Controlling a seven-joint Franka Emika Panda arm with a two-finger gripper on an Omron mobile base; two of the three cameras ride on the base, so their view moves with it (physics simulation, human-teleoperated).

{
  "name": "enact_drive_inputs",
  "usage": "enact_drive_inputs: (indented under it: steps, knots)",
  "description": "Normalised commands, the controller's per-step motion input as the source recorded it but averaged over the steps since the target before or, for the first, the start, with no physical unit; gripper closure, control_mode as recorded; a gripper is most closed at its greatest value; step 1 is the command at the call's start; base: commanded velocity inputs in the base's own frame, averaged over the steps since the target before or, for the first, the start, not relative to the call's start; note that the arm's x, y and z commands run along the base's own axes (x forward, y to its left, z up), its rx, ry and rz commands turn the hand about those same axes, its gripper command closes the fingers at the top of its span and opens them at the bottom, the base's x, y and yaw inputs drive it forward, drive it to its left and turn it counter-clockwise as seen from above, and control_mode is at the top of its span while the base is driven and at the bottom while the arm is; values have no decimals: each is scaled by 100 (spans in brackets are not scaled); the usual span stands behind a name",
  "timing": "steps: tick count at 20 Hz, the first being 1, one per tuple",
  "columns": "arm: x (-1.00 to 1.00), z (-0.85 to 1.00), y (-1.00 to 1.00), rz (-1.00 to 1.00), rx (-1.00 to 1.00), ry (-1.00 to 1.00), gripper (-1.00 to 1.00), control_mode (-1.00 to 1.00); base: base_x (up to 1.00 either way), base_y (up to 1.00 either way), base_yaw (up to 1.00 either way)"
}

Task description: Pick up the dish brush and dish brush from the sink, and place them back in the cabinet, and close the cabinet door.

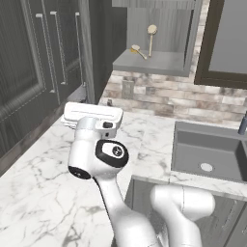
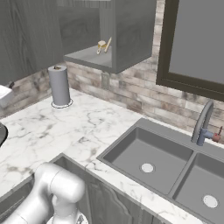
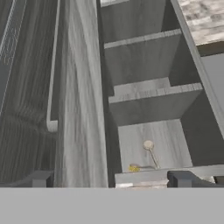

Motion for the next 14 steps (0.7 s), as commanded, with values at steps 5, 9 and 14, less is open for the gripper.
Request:
enact_drive_inputs:
  steps: [5, 9, 14]
  knots:
    - [0, -1, -42, -21, 0, -13, -100, -100, 0, 0, 0]
    - [0, -3, -37, -22, 0, -12, -100, -100, 0, 0, 0]
    - [4, -1, -37, -20, 0, -10, -100, -100, 0, 0, 0]
